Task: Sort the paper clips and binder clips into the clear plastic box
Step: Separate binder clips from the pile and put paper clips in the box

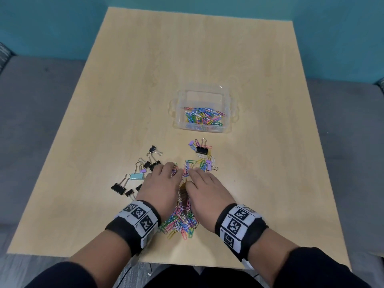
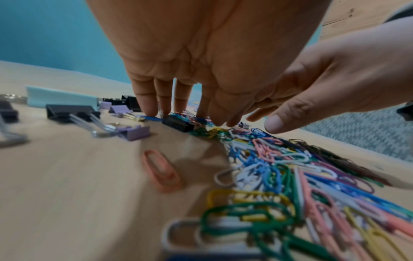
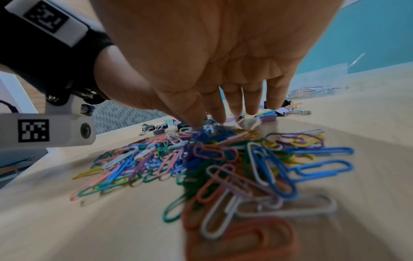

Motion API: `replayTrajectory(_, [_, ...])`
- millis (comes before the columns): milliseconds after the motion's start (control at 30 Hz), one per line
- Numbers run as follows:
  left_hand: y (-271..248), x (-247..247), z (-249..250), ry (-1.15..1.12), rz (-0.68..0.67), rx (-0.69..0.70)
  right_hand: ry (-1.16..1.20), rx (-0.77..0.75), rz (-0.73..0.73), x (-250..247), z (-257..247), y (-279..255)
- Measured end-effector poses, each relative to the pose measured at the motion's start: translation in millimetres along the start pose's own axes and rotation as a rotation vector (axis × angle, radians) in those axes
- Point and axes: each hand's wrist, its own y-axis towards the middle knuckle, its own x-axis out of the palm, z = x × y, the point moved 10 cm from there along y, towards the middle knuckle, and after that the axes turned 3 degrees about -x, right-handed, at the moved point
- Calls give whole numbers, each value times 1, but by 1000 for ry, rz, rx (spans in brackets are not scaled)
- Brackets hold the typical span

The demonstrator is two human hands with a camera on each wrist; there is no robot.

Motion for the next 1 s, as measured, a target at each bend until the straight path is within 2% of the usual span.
replayTrajectory(233, [-5, -3, 4, -38, 18, 2, 9, -9, 49, -5, 4, -7])
replayTrajectory(400, [5, -4, 5, 18, -13, -1, -7, -26, 22, -5, 4, -5])
replayTrajectory(600, [7, -9, -2, -95, 41, -40, 7, 2, 3, -6, 8, -4])
replayTrajectory(800, [2, -8, 7, 18, 69, 77, 22, 13, -89, -1, 11, 6])
replayTrajectory(933, [-8, -1, 14, -47, 64, 138, 94, -35, -92, -7, 6, 15])
replayTrajectory(1000, [-11, -1, 10, -92, 74, 122, 151, -14, -94, -10, 12, 14])
